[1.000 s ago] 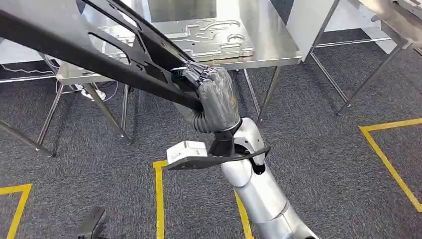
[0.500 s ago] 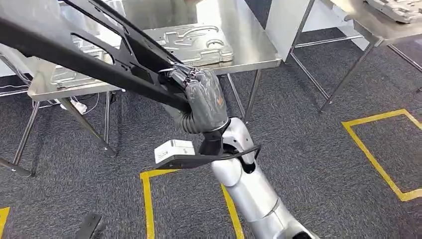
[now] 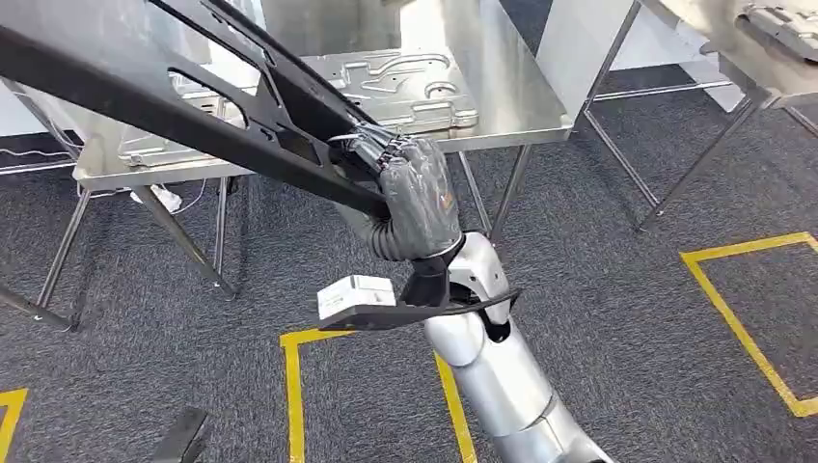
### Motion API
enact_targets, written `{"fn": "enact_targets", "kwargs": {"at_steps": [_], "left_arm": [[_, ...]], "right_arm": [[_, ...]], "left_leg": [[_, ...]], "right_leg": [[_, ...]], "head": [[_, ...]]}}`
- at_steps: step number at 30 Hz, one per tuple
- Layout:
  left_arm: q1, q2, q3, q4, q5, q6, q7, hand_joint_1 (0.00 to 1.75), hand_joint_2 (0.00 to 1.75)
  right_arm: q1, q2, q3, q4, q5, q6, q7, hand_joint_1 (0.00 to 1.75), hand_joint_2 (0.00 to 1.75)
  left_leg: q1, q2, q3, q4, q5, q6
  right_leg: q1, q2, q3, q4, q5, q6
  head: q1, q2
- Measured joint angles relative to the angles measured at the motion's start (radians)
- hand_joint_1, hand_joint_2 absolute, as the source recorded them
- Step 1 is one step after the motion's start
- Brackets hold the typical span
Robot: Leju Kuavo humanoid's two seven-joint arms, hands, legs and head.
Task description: Take the parts from the cabinet and place them on the table.
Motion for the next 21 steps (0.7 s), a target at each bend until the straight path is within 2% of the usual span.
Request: {"fn": "enact_targets", "kwargs": {"at_steps": [2,3,4,5,7,8,9,10,11,12,13,14,15,17,19,20,21], "left_arm": [[0.000,0.000,0.000,0.000,0.000,0.000,0.000,0.00,1.75],[-0.001,-0.002,-0.001,0.000,0.000,0.003,0.000,0.00,1.75],[-0.001,-0.004,-0.002,0.000,0.000,0.004,0.000,0.00,1.75],[-0.001,-0.005,-0.002,0.000,0.000,0.006,0.000,0.00,1.75],[0.003,-0.005,-0.002,0.000,0.000,0.008,0.001,0.00,1.75],[0.005,-0.005,-0.002,0.000,0.000,0.009,0.001,0.00,1.75],[0.006,-0.005,-0.002,0.000,0.000,0.009,0.001,0.00,1.75],[0.006,-0.005,-0.002,0.000,-0.001,0.009,0.001,0.00,1.75],[0.006,-0.005,-0.002,0.000,-0.001,0.009,0.000,0.00,1.75],[0.006,-0.005,-0.002,0.000,-0.001,0.009,0.000,0.00,1.75],[0.006,-0.005,-0.002,0.000,-0.001,0.009,0.000,0.00,1.75],[0.006,-0.006,-0.002,0.002,-0.001,0.008,0.001,0.00,1.75],[0.005,-0.006,-0.003,0.003,-0.001,0.008,0.001,0.00,1.75],[0.008,-0.006,-0.003,0.004,-0.002,0.006,0.000,0.00,1.75],[0.008,-0.009,-0.003,0.004,-0.002,0.006,0.000,0.00,1.75],[0.006,-0.009,-0.003,0.004,-0.001,0.006,0.000,0.00,1.75],[0.005,-0.009,-0.003,0.004,-0.001,0.007,0.000,0.00,1.75]], "right_arm": [[0.001,0.000,-0.001,-0.001,0.001,0.000,0.003,1.75,1.75],[0.001,0.000,-0.001,-0.004,0.002,0.000,0.003,1.75,1.75],[0.001,0.002,-0.001,-0.007,0.005,0.000,0.003,1.75,1.75],[-0.003,0.002,-0.001,-0.008,0.005,0.000,0.003,1.75,1.75],[0.002,0.001,-0.001,-0.008,0.005,0.000,0.004,1.75,1.75],[0.006,0.000,-0.001,-0.008,0.005,0.000,0.005,1.75,1.75],[0.010,0.000,-0.001,-0.008,0.005,0.002,0.006,1.75,1.75],[0.010,0.000,-0.001,-0.008,0.004,0.005,0.006,1.75,1.75],[0.010,0.000,-0.001,-0.008,0.003,0.006,0.006,1.75,1.75],[0.010,0.000,-0.001,-0.008,0.003,0.006,0.007,1.75,1.75],[0.010,0.000,-0.001,-0.008,0.003,0.007,0.007,1.75,1.75],[0.008,-0.001,-0.001,-0.008,0.004,0.006,0.007,1.75,1.75],[0.008,-0.001,-0.001,-0.008,0.008,0.005,0.010,1.75,1.75],[0.007,-0.002,-0.001,-0.008,0.026,-0.001,0.016,1.75,1.75],[0.003,-0.002,-0.001,-0.008,0.037,-0.004,0.022,1.75,1.75],[-0.002,-0.002,0.000,-0.008,0.043,-0.011,0.023,1.75,1.75],[-0.003,-0.002,0.000,-0.008,0.047,-0.023,0.022,1.75,1.75]], "left_leg": [[0.000,0.002,0.007,-0.009,-0.002,-0.009],[-0.003,0.001,0.013,-0.012,-0.007,-0.016],[0.000,0.003,0.014,0.010,-0.017,-0.017],[0.000,0.003,-0.012,0.065,-0.044,-0.017],[-0.002,0.002,-0.096,0.226,-0.105,-0.018],[-0.001,0.002,-0.133,0.284,-0.114,-0.020],[0.001,0.002,-0.153,0.297,-0.100,-0.021],[0.003,0.002,-0.146,0.261,-0.063,-0.022],[0.005,0.002,-0.120,0.186,-0.010,-0.023],[0.008,0.003,-0.081,0.091,0.045,-0.024],[0.012,0.003,-0.055,0.019,0.073,-0.026],[0.006,0.001,-0.043,0.010,0.054,-0.030],[0.007,-0.002,-0.046,0.011,0.050,-0.020],[0.003,-0.003,-0.049,0.010,0.044,-0.010],[0.010,-0.006,-0.037,0.007,0.040,0.000],[0.011,-0.005,-0.033,0.007,0.036,0.006],[0.010,-0.005,-0.031,0.007,0.032,0.012]], "right_leg": [[0.002,0.002,0.001,-0.002,-0.005,-0.008],[-0.005,0.003,0.015,-0.014,-0.004,-0.009],[-0.010,0.003,0.026,-0.022,-0.006,-0.015],[-0.012,0.001,0.033,-0.023,-0.010,-0.023],[-0.011,0.001,0.044,-0.023,-0.019,-0.029],[-0.012,0.002,0.048,-0.022,-0.024,-0.030],[-0.012,0.003,0.053,-0.022,-0.028,-0.030],[-0.014,0.006,0.062,-0.022,-0.035,-0.027],[-0.016,0.007,0.072,-0.021,-0.043,-0.022],[-0.018,0.008,0.084,-0.019,-0.053,-0.014],[-0.020,0.008,0.093,-0.017,-0.064,-0.005],[-0.011,0.009,0.091,-0.012,-0.070,0.003],[-0.011,0.009,0.089,-0.014,-0.072,0.006],[-0.012,0.009,0.096,-0.017,-0.071,0.010],[-0.014,0.005,0.094,-0.004,-0.078,0.016],[-0.014,0.003,0.068,0.042,-0.094,0.019],[-0.016,0.002,0.023,0.114,-0.120,0.019]], "head": [[-0.004,0.000],[-0.005,0.000],[-0.006,0.000],[-0.015,0.000],[-0.022,0.000],[-0.023,0.000],[-0.025,0.000],[-0.025,0.000],[-0.026,0.000],[-0.026,0.000],[-0.029,0.000],[-0.034,0.000],[-0.036,0.000],[-0.029,0.000],[-0.029,0.000],[-0.022,0.000],[-0.015,0.000]]}}
